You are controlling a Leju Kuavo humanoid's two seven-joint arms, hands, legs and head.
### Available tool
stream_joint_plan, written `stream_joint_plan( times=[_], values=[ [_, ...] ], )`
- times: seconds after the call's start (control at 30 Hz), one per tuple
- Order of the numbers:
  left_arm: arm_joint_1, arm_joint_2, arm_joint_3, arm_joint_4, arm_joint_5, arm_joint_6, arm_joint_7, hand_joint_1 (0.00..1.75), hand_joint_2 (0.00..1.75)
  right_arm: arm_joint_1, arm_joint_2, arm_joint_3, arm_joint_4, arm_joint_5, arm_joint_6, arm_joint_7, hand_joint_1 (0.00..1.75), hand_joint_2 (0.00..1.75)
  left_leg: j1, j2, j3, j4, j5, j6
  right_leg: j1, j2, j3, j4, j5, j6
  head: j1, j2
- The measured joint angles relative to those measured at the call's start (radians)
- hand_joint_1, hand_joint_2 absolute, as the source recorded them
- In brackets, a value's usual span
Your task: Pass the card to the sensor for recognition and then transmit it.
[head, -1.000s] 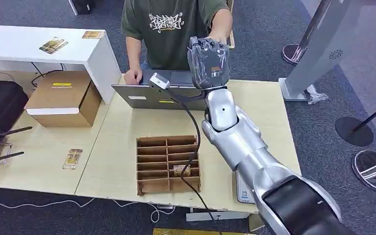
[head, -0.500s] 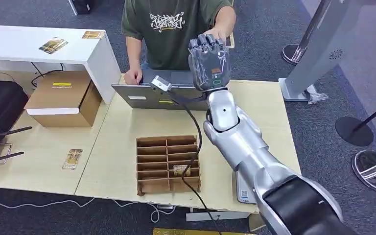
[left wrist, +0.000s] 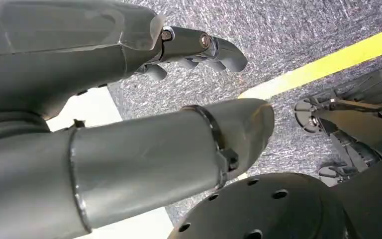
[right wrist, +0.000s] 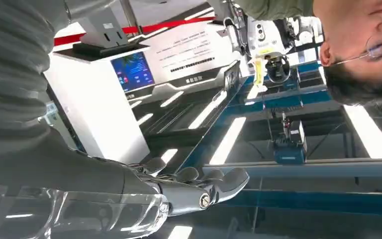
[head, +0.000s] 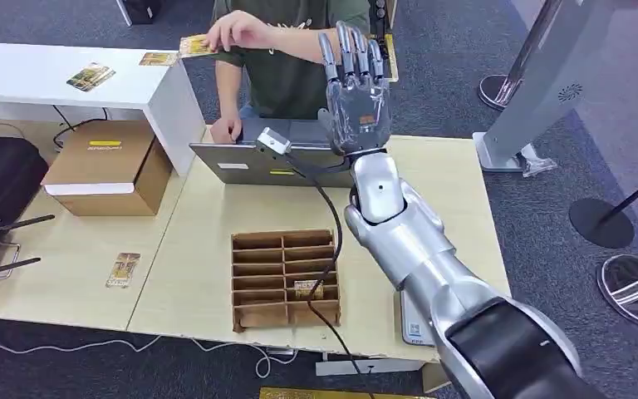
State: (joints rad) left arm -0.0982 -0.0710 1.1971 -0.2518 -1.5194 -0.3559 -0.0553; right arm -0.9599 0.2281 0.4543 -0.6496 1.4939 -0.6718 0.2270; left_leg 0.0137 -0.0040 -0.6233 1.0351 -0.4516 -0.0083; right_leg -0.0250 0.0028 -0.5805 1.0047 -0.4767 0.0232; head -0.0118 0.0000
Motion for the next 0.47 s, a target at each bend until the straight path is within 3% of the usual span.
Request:
stream_joint_plan(
  times=[0.23, 0.47],
  values=[
    [0.005, 0.000, 0.000, 0.000, 0.019, 0.003, -0.002, 0.00, 0.00, 0.048, -0.008, -0.002, -0.080, 0.000, 0.000, -0.017, 0.00, 1.75, 0.000, 0.000, 0.000, 0.000, 0.000, 0.000, 0.000, 0.000, 0.000, 0.000, 0.000, 0.000, 0.000, 0.000],
    [0.021, 0.000, 0.002, 0.000, 0.057, 0.005, -0.010, 0.00, 0.00, 0.175, -0.035, -0.037, -0.272, 0.000, 0.000, -0.031, 0.00, 1.75, 0.000, 0.000, 0.000, 0.000, 0.000, 0.000, 0.000, 0.000, 0.000, 0.000, 0.000, 0.000, 0.000, 0.000]
  ],
)
